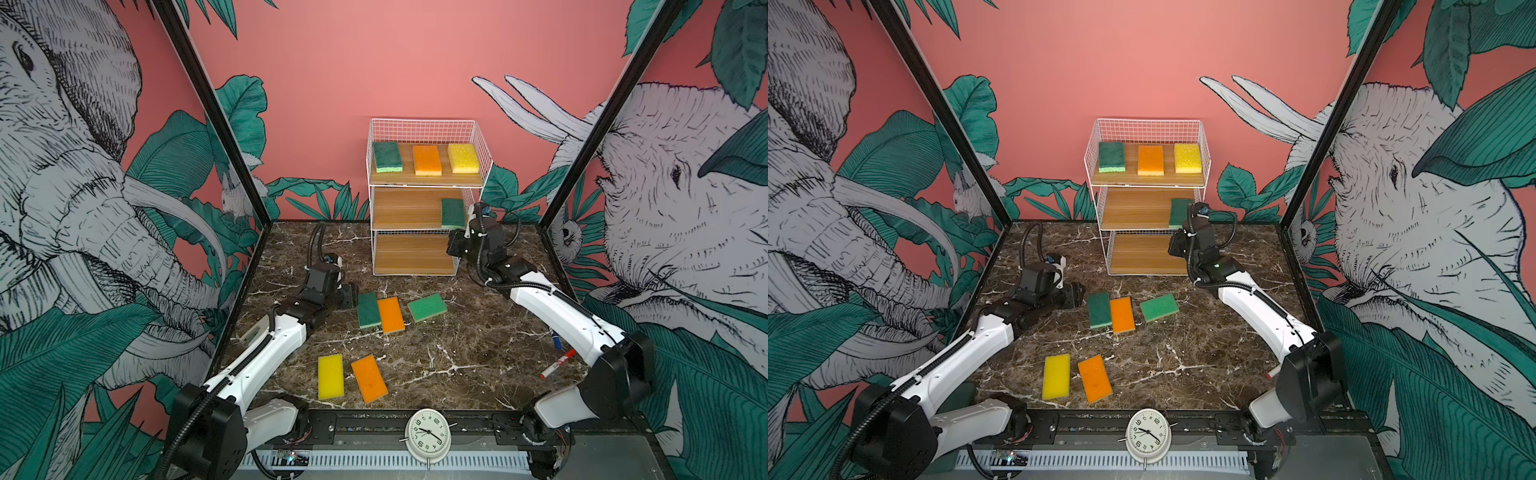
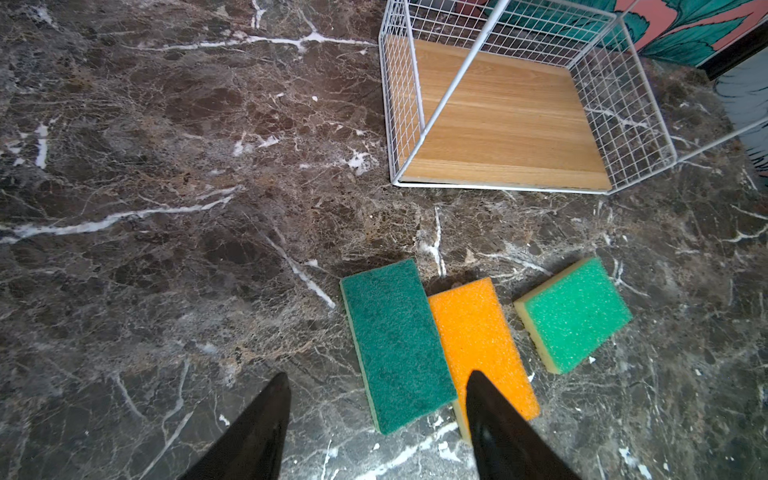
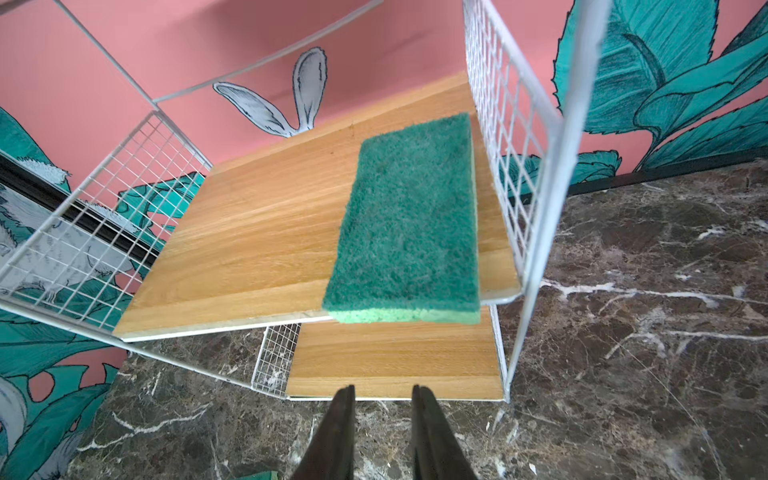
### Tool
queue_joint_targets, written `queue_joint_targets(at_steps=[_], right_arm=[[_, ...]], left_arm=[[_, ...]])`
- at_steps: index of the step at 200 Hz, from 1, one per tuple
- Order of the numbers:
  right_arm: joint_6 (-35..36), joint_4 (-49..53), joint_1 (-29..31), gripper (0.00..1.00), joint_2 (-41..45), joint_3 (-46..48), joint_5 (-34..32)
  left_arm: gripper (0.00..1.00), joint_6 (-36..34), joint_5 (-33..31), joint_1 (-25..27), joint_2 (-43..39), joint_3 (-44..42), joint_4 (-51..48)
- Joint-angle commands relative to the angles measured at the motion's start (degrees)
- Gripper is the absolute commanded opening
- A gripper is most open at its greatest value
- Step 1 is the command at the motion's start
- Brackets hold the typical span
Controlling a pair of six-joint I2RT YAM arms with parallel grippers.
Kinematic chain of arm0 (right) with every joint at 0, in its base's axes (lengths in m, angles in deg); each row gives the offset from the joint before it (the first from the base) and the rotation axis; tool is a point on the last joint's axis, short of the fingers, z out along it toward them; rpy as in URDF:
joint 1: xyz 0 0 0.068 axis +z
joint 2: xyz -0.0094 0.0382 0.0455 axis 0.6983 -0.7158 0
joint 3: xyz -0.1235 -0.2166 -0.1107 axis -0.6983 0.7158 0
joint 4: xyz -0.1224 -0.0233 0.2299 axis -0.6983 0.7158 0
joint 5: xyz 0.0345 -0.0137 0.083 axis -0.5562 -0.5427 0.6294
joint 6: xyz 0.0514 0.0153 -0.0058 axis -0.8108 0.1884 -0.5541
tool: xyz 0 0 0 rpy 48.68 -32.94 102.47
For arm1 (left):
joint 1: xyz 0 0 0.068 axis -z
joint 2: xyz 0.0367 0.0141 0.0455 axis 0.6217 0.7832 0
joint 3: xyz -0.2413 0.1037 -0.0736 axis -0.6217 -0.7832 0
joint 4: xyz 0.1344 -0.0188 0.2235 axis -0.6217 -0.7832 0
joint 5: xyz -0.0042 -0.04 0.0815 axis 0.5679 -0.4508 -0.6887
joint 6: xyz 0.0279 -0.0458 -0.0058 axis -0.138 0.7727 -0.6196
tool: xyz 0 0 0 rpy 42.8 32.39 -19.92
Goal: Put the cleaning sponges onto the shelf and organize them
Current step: 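Lower the dark green pad onto the middle tier and open the right gripper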
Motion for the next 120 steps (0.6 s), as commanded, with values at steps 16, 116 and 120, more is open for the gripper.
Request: queue_joint_targets(at_steps=[16, 116, 120], right_arm=[[-1.26, -3.5, -0.35, 0.26, -0.75, -1.97, -1.65], [-2.27, -3.54, -0.79, 0.26, -3.32, -3.36, -2.97], [-2.12, -3.52, -0.8, 0.26, -3.43, -3.45, -3.01]], left_arm=[[0.68, 0.16, 0.58, -0.22, 0.17, 1.76, 1.5], [0.68, 0.52, 0.6, -0.88, 0.18, 1.38, 1.75], [0.68, 0.5, 0.58, -0.88, 0.19, 1.3, 1.72]])
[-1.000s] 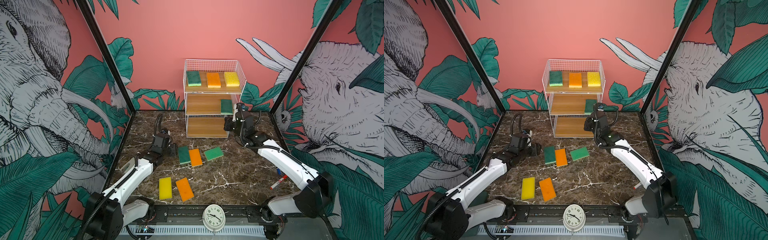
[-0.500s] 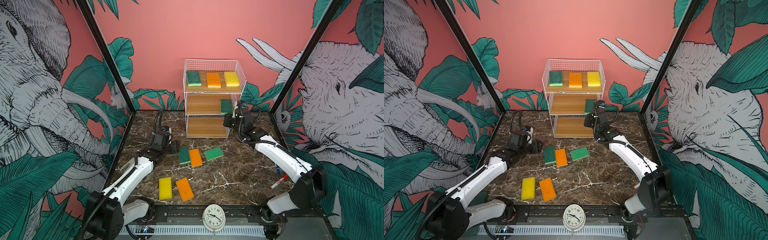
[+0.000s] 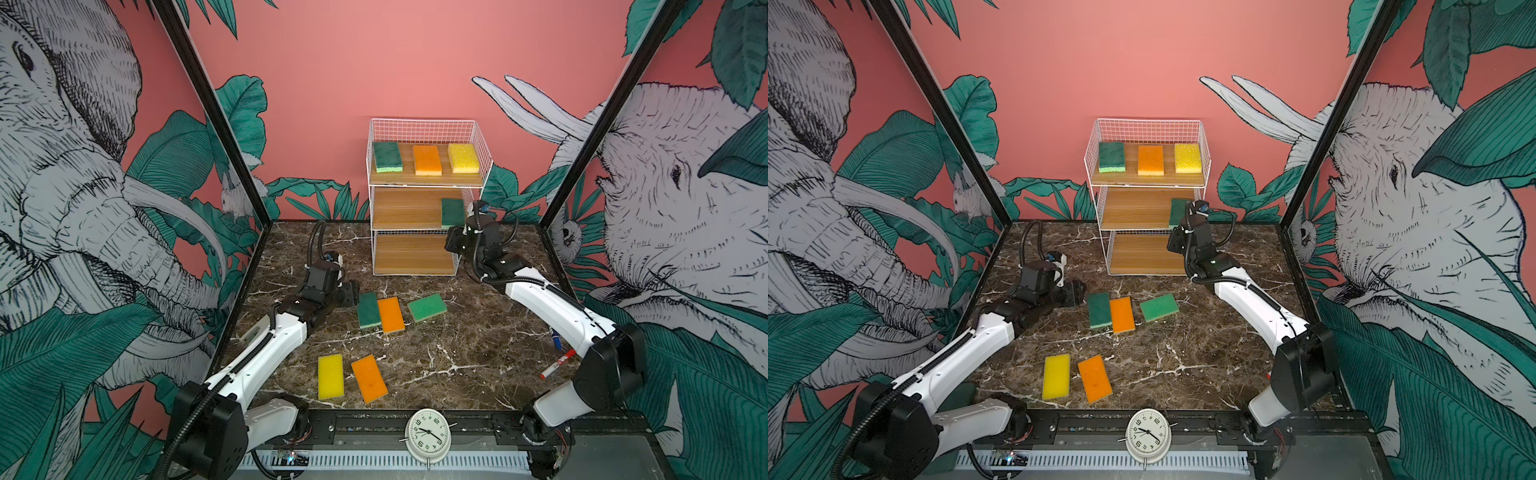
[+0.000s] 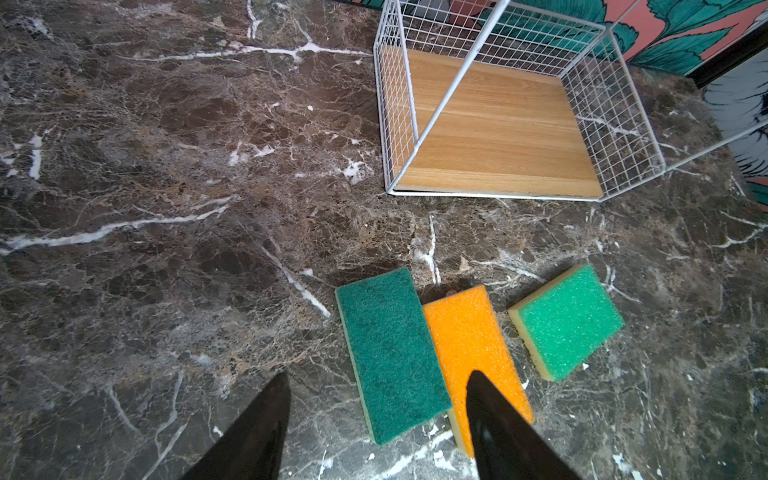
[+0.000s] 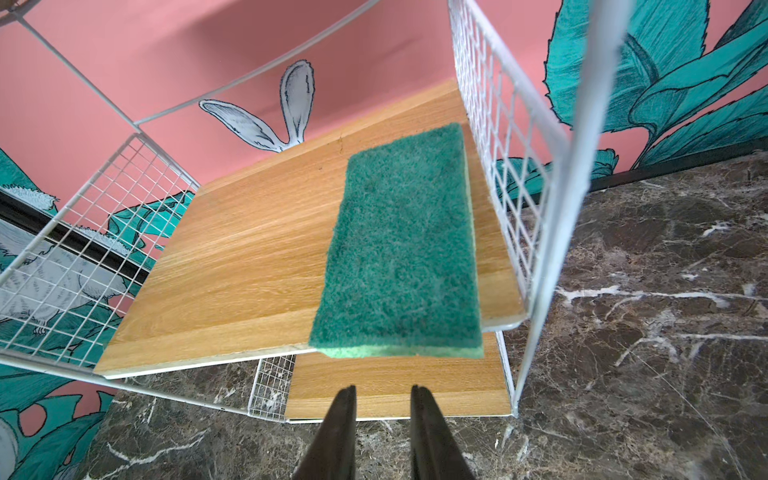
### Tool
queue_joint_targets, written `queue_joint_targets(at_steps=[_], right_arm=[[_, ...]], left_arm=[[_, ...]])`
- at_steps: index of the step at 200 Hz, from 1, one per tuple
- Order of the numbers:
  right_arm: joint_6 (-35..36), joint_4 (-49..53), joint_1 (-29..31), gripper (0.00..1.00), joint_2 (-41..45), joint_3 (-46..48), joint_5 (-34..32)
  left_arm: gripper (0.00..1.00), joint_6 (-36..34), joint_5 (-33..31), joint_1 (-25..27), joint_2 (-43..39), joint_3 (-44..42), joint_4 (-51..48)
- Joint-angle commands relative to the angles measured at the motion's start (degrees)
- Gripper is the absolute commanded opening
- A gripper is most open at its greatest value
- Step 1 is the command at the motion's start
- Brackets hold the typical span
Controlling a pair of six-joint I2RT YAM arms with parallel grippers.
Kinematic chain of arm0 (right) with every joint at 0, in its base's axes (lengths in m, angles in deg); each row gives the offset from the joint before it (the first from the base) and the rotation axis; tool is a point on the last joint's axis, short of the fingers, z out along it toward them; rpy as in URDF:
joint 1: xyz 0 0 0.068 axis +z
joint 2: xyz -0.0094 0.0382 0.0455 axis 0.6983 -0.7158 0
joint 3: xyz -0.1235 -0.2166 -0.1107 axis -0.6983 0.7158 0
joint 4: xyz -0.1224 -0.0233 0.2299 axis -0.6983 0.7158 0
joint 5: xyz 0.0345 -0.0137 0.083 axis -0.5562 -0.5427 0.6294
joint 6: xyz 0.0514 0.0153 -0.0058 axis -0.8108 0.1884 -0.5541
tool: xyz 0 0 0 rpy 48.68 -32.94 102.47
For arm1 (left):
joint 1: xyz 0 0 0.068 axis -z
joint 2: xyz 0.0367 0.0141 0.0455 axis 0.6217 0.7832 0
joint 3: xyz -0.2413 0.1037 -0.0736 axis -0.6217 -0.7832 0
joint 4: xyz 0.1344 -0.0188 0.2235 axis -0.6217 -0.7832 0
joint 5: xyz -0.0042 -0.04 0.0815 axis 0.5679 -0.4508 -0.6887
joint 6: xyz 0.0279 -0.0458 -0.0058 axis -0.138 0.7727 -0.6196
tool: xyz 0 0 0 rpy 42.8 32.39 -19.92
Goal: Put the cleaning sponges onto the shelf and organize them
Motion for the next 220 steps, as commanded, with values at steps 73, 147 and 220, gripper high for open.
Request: queue_joint_targets(at_steps=[73, 147, 220], right_arm=[[0.52, -2.1, -0.19, 0.26, -3.06, -4.11, -2.51], [2.54, -0.34, -0.1, 0.26, -5.5, -5.96, -4.53], [6.01, 0.1, 0.76, 0.25, -6.75, -7.68, -7.15]], left_arm=[[0.68, 0.42, 0.31, -1.12, -0.34, 0.32, 1.08], [0.68, 0.41, 0.6, -1.66, -0.4, 0.03, 1.5], [0.68, 0.59, 0.78, -1.74, -0.1, -0.05, 2.06]])
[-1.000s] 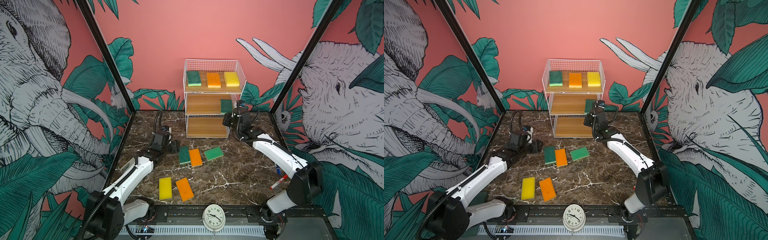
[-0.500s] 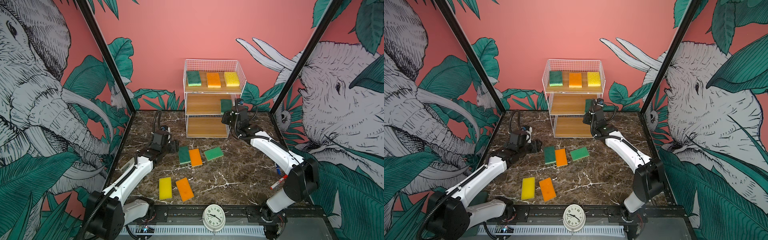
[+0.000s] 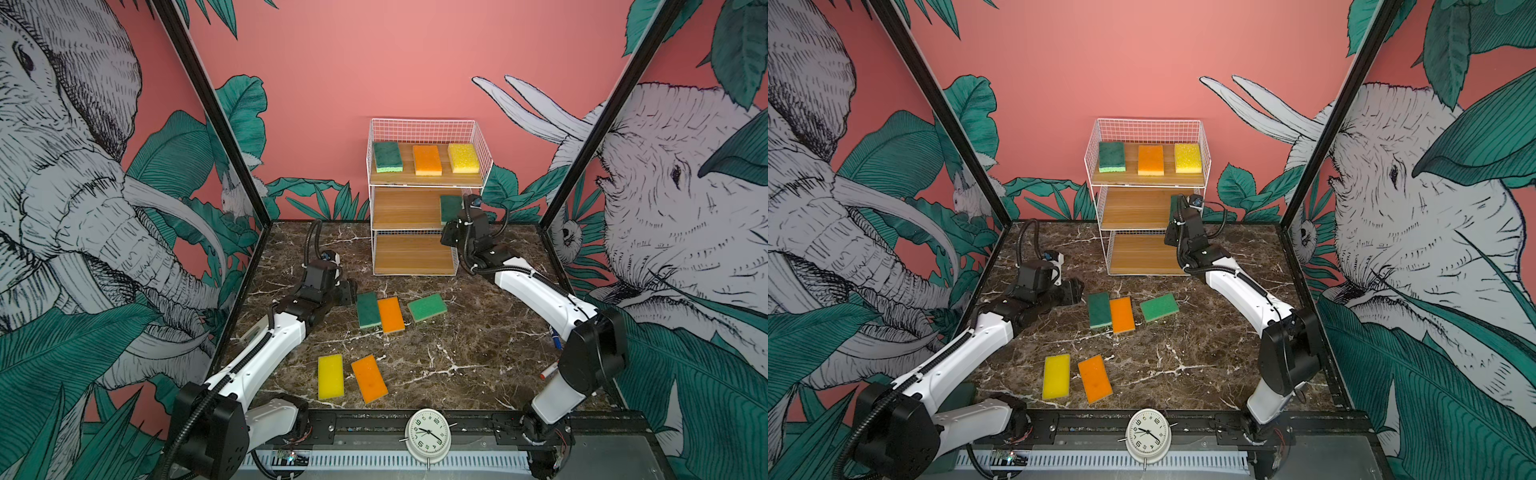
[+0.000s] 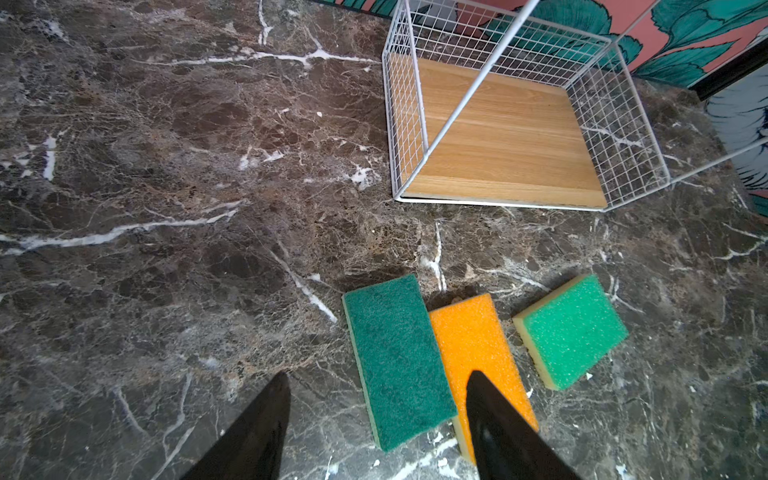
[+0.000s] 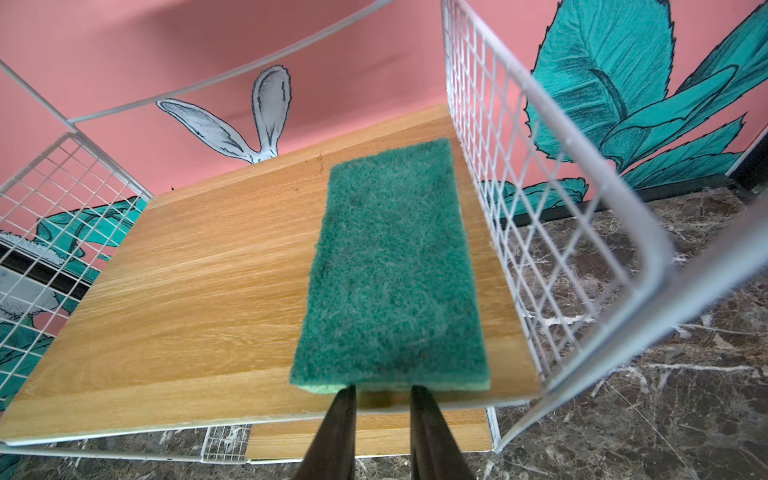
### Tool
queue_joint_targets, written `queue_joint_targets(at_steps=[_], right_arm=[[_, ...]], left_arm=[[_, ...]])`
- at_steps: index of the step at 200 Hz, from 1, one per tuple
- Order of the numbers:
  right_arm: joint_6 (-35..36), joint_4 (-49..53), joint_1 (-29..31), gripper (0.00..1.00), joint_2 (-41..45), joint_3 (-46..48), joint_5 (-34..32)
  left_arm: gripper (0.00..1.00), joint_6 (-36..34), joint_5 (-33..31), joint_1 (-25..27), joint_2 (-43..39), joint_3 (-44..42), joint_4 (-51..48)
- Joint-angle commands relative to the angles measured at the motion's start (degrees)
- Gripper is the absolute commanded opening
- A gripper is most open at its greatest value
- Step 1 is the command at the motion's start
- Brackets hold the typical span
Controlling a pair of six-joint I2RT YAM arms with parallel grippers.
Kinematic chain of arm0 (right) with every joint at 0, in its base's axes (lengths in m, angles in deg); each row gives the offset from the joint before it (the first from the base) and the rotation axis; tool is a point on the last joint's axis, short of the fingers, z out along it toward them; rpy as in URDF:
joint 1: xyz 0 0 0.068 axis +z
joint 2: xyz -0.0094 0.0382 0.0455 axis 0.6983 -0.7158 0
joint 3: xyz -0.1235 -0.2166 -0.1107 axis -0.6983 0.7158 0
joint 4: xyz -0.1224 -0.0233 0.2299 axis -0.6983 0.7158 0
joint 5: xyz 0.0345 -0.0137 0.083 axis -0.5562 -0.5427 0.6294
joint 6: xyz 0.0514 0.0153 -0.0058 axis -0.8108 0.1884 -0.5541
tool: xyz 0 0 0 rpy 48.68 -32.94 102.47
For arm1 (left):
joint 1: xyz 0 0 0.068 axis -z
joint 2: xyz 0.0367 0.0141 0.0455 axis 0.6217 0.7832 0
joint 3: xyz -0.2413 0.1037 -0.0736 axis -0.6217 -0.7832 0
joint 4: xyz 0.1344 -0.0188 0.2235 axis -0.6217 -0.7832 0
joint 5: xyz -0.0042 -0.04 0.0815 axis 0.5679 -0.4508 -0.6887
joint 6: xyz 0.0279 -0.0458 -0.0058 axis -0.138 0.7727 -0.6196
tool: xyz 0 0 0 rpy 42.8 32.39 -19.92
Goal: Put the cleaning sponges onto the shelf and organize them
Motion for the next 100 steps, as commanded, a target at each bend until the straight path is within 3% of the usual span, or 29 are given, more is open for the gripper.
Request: queue_joint_targets(at_steps=[1, 100], right_arm=[[2.02, -0.58, 0.35, 0.25, -0.02, -1.41, -2.28], [6.22, -1.11, 2.28, 0.25, -1.68, -3.57, -5.23]], left_arm=[[0.68, 0.59, 0.36, -0.35, -0.1, -0.05, 1.56], [0.68, 0.99, 0.85, -0.45, 1.61, -0.63, 2.85]])
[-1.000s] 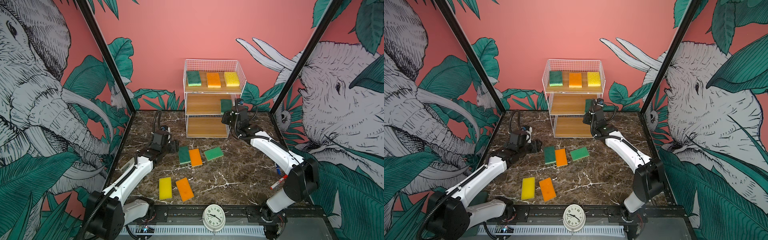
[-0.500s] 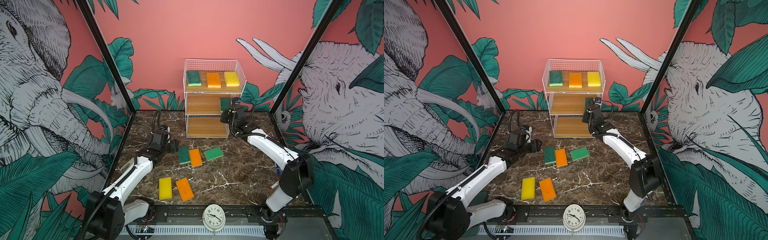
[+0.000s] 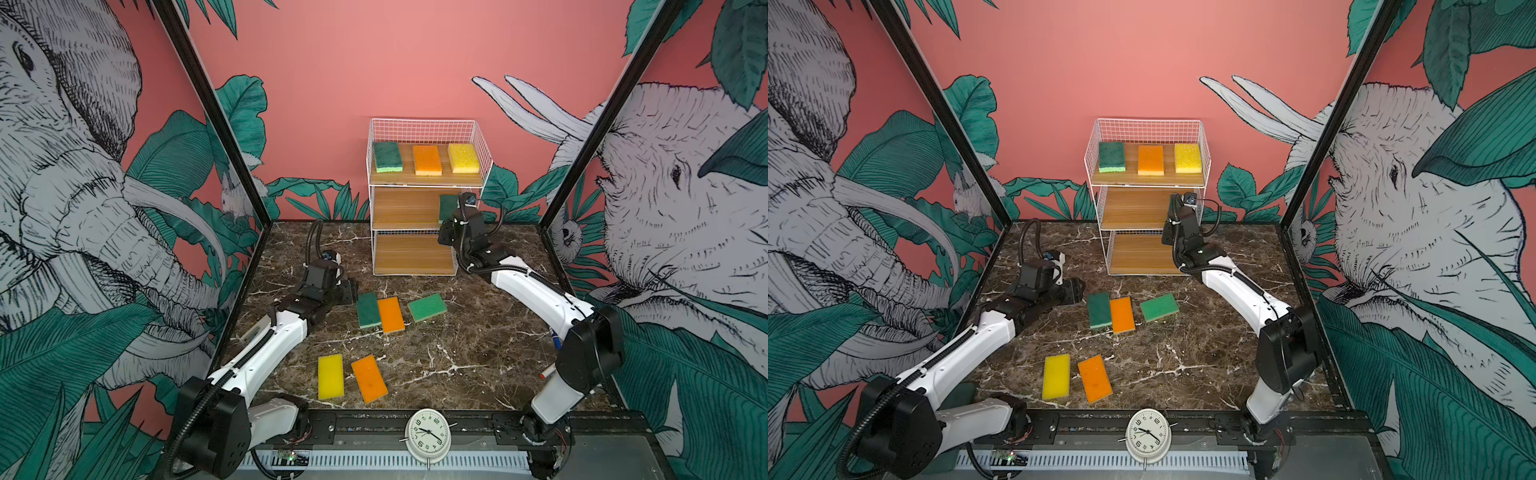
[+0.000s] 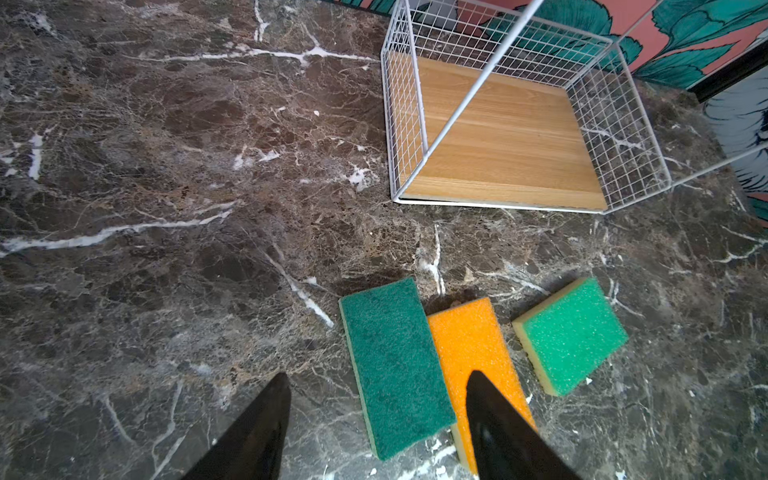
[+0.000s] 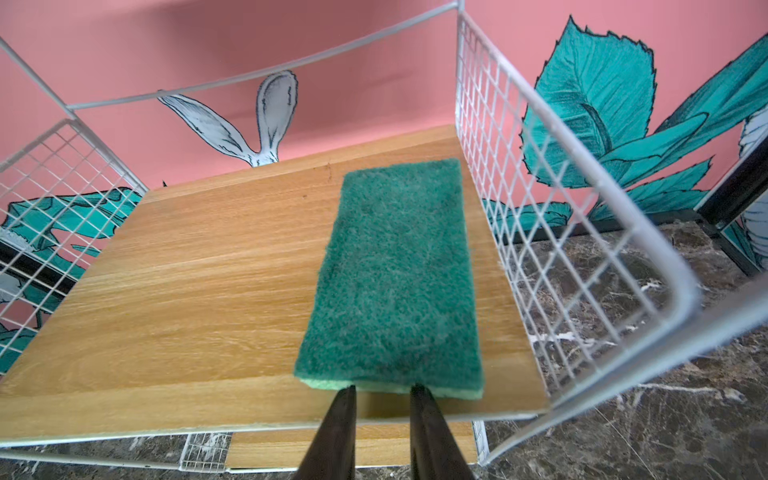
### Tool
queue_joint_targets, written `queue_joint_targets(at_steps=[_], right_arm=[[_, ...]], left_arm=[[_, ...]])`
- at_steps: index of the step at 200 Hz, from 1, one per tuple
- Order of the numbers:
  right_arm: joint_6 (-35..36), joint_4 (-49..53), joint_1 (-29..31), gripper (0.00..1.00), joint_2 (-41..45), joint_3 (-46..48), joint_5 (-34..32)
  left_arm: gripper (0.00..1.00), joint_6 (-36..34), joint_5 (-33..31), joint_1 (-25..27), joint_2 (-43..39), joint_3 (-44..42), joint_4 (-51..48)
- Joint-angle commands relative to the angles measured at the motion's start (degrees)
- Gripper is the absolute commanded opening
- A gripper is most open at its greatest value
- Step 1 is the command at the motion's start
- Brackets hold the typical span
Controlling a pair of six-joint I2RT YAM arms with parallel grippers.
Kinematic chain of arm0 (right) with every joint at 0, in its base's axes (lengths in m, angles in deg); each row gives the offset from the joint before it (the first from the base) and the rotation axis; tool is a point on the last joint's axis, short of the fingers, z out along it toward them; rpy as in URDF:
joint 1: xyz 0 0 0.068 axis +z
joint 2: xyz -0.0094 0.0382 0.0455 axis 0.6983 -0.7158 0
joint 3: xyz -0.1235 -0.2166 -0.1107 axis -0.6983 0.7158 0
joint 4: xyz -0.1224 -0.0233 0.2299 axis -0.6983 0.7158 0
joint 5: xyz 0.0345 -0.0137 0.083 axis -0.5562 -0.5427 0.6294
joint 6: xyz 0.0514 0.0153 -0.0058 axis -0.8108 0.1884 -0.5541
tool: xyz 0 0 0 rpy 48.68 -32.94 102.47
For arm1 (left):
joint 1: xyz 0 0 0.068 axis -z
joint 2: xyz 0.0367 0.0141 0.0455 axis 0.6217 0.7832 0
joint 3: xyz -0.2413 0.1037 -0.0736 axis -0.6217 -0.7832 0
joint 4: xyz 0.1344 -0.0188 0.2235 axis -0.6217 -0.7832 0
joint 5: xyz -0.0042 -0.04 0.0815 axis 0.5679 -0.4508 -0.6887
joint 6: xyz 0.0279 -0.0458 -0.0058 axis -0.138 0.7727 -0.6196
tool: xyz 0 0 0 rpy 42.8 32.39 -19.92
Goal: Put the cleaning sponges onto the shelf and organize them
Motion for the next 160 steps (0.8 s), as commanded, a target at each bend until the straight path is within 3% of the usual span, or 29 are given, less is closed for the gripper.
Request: queue_joint_targets(at_steps=[1, 160], right_arm=[[1.98, -1.31, 0.59, 0.25, -0.33, -1.43, -1.94], [5.94, -1.6, 0.53, 0.26, -1.62, -3.0, -5.97]], left_arm=[[0.68, 0.55, 0.43, -0.34, 0.08, -0.62, 1.43], [0.68, 1.18, 0.48, -0.34, 0.94, -0.82, 1.83]])
